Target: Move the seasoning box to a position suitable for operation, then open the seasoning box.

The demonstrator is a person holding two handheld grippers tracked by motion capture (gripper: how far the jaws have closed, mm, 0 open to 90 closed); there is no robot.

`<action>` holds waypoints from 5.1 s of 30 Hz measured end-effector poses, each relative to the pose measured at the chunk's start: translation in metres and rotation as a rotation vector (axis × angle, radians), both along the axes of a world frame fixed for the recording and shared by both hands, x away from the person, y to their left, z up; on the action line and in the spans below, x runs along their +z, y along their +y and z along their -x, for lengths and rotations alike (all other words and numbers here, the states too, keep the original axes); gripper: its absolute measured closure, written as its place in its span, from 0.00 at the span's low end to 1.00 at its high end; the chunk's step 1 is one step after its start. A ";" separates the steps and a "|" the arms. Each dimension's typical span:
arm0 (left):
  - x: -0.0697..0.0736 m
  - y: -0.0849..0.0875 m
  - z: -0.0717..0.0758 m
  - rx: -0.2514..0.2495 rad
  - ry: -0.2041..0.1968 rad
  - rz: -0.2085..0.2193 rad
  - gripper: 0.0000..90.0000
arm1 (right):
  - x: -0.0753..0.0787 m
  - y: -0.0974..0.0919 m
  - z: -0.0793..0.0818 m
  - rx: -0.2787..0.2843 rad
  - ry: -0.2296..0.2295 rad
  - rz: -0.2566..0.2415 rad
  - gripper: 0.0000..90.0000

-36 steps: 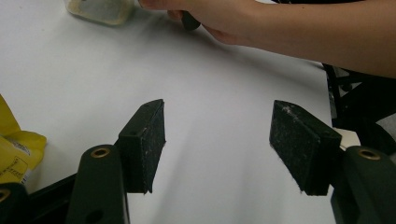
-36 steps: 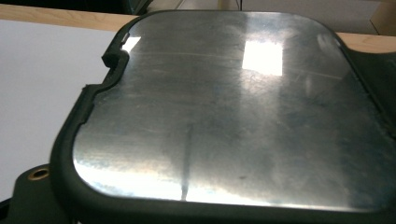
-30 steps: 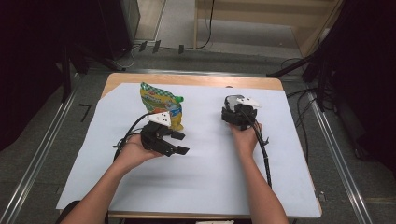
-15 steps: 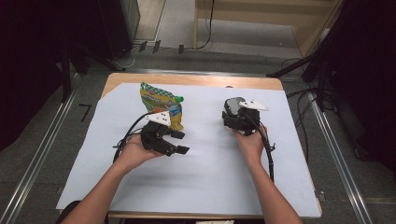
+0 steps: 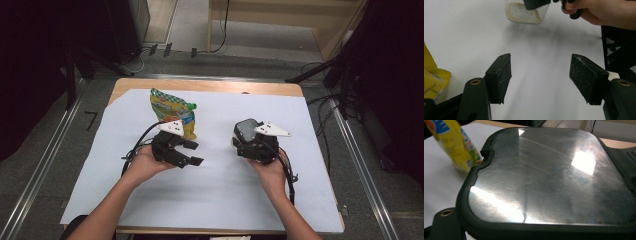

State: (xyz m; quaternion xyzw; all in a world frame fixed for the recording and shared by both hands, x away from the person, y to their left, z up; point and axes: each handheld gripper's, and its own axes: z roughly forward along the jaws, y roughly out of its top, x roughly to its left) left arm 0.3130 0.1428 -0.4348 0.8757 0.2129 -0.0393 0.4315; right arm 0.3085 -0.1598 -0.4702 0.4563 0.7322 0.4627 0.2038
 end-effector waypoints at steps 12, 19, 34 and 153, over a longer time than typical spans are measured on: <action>0.000 0.002 -0.001 0.005 -0.012 -0.004 0.39 | -0.014 0.021 0.023 0.086 0.030 0.021 0.18; 0.000 0.003 -0.001 0.019 -0.015 -0.010 0.39 | -0.020 0.043 0.031 0.170 0.058 -0.004 0.17; -0.002 0.001 -0.001 0.010 -0.013 -0.012 0.40 | -0.033 0.058 0.040 0.242 0.043 0.054 0.17; -0.031 -0.007 -0.008 0.040 0.017 -0.022 0.84 | -0.008 0.001 0.057 0.353 0.198 0.095 1.00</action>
